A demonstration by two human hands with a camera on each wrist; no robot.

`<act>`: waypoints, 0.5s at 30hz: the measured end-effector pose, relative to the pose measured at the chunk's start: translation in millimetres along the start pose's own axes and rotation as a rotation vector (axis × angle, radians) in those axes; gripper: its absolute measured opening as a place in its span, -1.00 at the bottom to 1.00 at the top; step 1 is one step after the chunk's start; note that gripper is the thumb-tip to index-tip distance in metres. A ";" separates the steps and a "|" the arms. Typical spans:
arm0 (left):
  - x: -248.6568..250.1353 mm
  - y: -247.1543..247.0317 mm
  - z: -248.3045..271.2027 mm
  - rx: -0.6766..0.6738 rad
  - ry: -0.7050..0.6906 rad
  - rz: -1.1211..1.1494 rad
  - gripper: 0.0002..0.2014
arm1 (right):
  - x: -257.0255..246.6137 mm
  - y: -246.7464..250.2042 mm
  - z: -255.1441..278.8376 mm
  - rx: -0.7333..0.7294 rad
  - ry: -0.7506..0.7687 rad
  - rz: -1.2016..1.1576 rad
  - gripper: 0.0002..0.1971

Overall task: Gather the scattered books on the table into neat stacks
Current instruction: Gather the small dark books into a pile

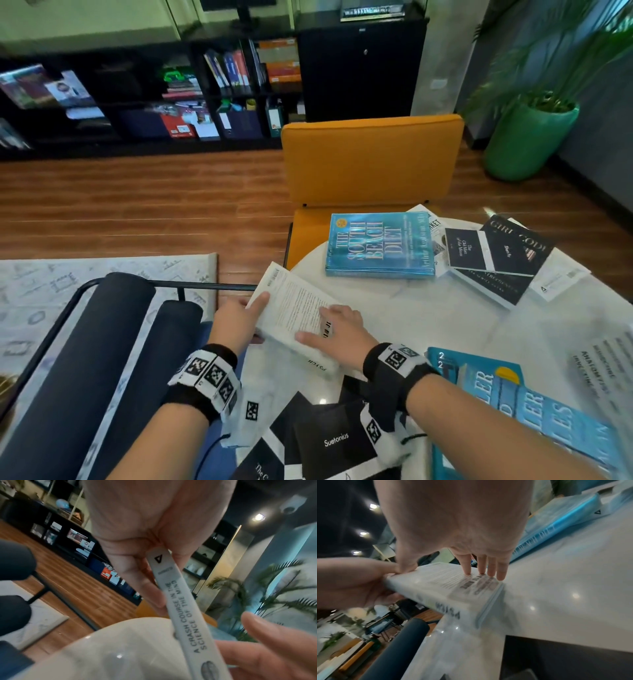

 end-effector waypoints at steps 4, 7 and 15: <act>37.3 -14.7 9.1 0.014 -0.051 0.068 -0.72 | -8.7 5.1 23.6 0.083 0.163 0.108 0.06; 57.0 -30.4 25.6 -0.011 -0.032 0.183 -0.71 | -1.3 32.2 42.7 0.319 0.246 0.148 -0.24; 134.7 -78.3 85.6 -0.048 -0.197 0.265 -0.59 | 52.9 107.2 117.5 0.478 0.256 -0.234 -0.66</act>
Point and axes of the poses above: each hand's wrist, its own z-axis away from the middle knuckle, its own y-axis out of the back of the hand, x = y × z, the point moved 8 cm from there along -z, towards the middle knuckle, and after that the axes turned 8 degrees about -y, right-handed, at the moved point
